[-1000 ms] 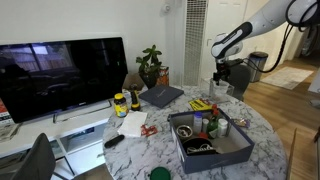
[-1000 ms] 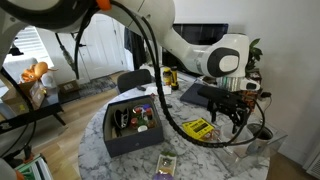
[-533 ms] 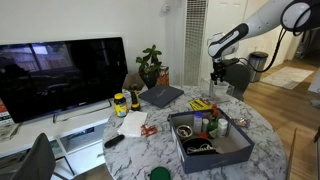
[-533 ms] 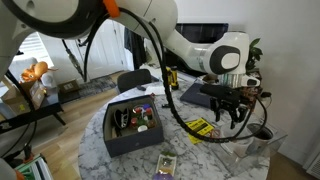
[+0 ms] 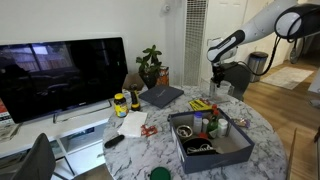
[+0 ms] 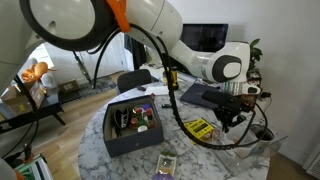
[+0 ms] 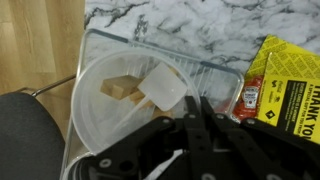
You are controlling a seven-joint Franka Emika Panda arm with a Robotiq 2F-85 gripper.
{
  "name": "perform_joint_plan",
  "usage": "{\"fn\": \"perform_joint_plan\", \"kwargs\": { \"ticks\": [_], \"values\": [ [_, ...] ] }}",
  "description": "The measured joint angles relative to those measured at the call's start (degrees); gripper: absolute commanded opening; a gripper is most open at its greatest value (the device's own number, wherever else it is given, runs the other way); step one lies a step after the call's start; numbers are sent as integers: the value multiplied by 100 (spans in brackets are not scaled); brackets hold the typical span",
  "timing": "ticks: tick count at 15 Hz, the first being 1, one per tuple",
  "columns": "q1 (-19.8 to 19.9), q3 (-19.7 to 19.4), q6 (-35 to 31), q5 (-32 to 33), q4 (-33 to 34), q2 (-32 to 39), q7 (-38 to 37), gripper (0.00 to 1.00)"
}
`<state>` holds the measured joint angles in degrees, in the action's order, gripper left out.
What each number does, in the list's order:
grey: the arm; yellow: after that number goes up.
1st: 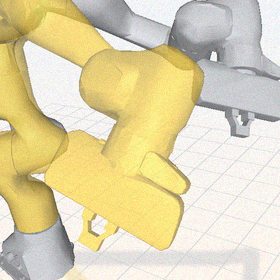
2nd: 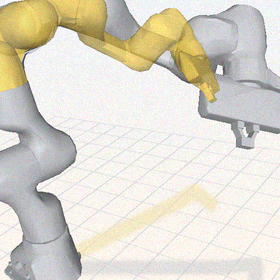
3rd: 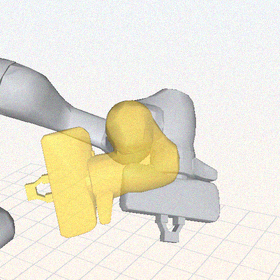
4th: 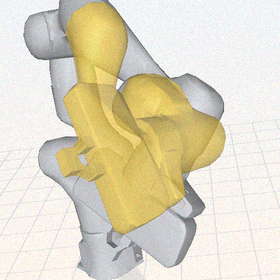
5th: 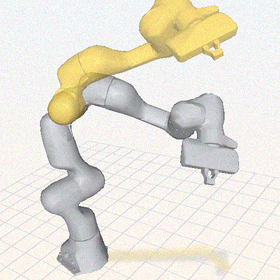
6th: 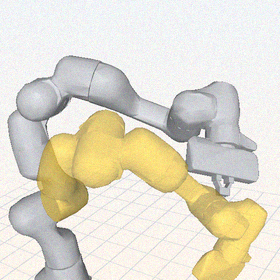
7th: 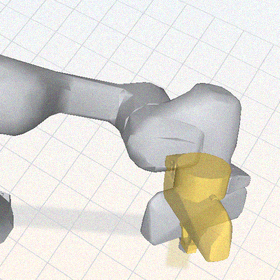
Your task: Remove the cup from the transparent box to the right
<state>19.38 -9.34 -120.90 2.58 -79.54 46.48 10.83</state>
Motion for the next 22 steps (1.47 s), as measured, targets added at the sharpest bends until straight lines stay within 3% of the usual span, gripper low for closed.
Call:
{"fn": "perform_joint_plan", "kwargs": {
  "ticks": [5,8,12,16,22],
  "values": [
    [-28,5,6,22,-6,-152,26,1],
    [-122,4,-96,110,-410,-749,144,1],
    [-267,24,-761,445,-1335,-1897,432,1],
    [-389,317,-803,441,-2418,-2960,1306,1],
    [-995,714,-929,547,-4279,-3959,1926,5]
  ]
}}
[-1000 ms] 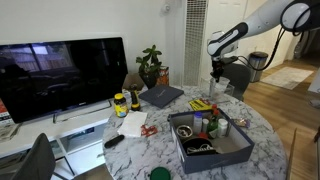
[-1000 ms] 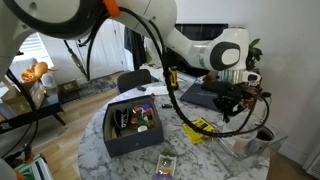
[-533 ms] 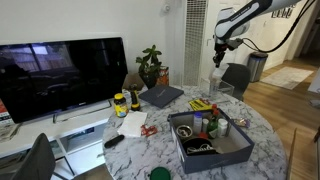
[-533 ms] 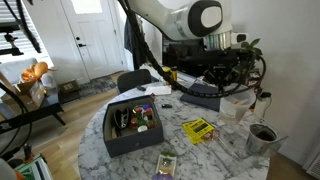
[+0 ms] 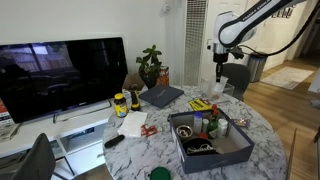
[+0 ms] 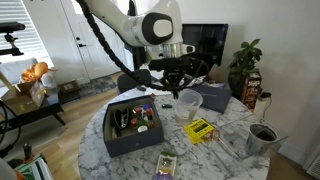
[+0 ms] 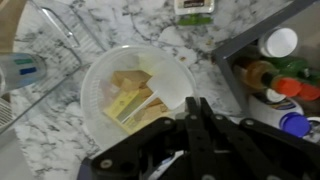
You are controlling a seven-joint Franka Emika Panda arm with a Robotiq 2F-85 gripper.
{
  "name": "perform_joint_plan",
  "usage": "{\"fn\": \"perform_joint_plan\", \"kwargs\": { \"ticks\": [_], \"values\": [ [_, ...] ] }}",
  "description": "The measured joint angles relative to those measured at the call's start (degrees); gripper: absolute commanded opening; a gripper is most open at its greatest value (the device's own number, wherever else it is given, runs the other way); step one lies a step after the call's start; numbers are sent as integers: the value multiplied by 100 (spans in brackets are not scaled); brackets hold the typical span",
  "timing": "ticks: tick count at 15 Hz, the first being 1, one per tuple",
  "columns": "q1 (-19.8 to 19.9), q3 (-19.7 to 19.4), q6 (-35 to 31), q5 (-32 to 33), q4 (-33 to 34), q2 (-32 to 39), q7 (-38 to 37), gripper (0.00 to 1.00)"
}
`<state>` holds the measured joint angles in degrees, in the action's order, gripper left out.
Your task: Remove the cup from the transparent box to the right
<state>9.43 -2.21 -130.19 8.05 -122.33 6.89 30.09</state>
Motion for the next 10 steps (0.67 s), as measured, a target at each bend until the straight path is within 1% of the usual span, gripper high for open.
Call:
{"fn": "perform_joint_plan", "kwargs": {
  "ticks": [1,3,4,5,7,8,10],
  "values": [
    [-101,49,-5,3,-212,-112,0,5],
    [-187,82,-11,8,-403,-248,-1,5],
    [-183,76,-11,12,-422,-277,-1,5],
    [-173,63,-11,17,-423,-291,3,1],
    [-181,54,-81,12,-422,-280,7,1],
    [-233,73,-356,124,-434,-229,-15,1],
    [-474,196,-1066,586,-437,-3,-272,1]
  ]
}}
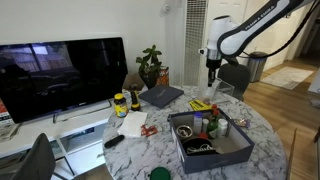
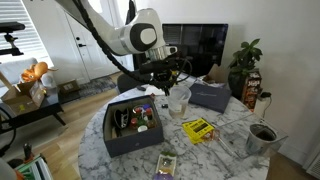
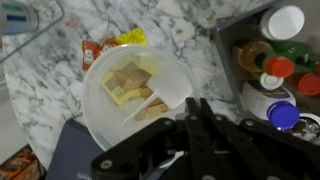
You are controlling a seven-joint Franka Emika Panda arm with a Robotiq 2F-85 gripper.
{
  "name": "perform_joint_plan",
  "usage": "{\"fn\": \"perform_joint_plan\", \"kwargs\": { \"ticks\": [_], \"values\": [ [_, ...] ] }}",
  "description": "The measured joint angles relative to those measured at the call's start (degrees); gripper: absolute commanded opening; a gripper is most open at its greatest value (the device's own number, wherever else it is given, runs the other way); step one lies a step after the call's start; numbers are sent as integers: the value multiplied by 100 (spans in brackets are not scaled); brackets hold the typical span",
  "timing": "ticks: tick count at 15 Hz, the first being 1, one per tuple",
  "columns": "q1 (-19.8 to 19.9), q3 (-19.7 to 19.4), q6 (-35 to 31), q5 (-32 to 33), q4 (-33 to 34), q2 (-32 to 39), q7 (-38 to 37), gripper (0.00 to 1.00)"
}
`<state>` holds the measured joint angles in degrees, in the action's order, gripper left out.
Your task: Remove the cup from the transparent box to the right
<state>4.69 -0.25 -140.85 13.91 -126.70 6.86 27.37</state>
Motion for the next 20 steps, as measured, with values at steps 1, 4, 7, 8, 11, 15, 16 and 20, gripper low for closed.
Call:
{"fn": "perform_joint_plan", "kwargs": {
  "ticks": [1,4,7,8,11,15,16,20],
  "values": [
    [-175,92,-321,278,11,150,-212,1],
    [-775,256,-825,1350,229,652,-941,1],
    [-1272,207,-933,2459,772,1236,-1477,1],
    [-1381,168,-919,2750,1003,1423,-1565,1],
    [-1514,96,-668,3249,1801,1967,-1575,1],
    [-1420,169,141,3085,2711,2617,-849,1],
    [-1385,200,411,2989,2896,2766,-585,1],
    [-1172,406,733,2490,3431,3220,364,1]
  ]
}}
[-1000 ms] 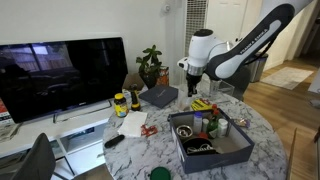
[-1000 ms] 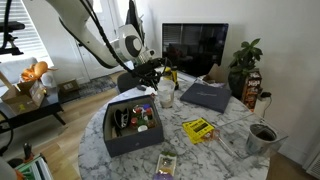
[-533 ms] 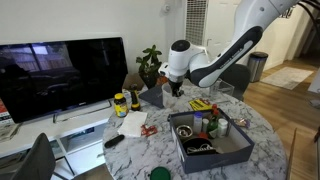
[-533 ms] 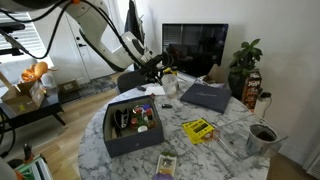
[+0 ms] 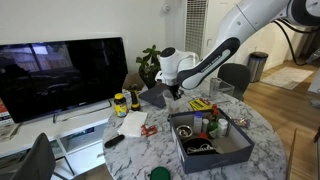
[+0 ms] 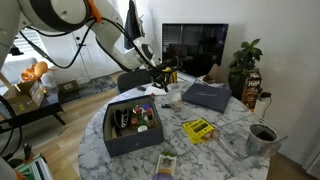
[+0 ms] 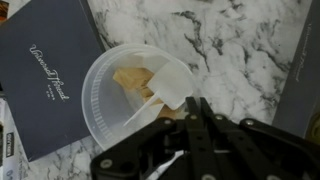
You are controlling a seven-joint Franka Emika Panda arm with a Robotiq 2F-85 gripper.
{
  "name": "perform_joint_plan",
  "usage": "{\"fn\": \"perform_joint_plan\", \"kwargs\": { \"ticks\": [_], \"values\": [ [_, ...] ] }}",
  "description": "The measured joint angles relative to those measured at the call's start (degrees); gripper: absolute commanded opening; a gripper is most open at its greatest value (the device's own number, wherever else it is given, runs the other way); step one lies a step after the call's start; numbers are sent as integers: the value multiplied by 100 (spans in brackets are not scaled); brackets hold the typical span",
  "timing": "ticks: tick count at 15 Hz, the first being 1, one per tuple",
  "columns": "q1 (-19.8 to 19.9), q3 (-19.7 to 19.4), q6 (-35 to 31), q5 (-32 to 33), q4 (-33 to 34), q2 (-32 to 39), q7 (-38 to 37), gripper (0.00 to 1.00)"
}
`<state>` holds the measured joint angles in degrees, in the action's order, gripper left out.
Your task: Remove the cup from the transparent box to the right
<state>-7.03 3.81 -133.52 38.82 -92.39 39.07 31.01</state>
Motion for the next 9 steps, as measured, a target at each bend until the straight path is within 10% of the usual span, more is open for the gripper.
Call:
{"fn": "perform_joint_plan", "kwargs": {
  "ticks": [7,8,9],
  "values": [
    [313,258,-6,-1041,439,248,1101,1],
    [342,257,-23,-1119,463,248,1160,30],
    [365,255,-54,-1166,479,246,1191,31]
  ]
}}
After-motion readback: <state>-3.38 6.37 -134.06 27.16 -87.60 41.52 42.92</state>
